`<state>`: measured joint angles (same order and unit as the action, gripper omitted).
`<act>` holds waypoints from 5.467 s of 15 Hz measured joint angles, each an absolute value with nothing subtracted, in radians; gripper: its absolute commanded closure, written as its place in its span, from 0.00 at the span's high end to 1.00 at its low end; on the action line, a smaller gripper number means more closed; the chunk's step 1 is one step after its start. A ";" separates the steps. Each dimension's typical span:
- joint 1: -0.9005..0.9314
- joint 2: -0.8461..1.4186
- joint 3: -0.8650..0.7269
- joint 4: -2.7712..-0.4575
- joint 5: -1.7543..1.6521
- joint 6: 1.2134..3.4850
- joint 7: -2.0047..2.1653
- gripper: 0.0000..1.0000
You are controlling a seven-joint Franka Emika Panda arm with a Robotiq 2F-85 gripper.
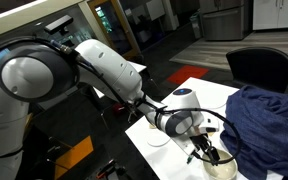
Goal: Put he pen on the table then move the bowl to the left
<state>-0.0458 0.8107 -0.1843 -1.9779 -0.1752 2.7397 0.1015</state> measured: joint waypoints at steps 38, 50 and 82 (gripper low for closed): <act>-0.031 0.854 -0.168 -1.946 -0.172 2.747 0.102 0.03; 0.047 0.858 -0.141 -1.882 -0.172 2.711 0.102 0.03; 0.240 1.063 -0.089 -1.463 -0.227 2.420 0.102 0.03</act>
<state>0.2400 1.0627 -0.0895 -1.4626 -0.2274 2.4202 0.1016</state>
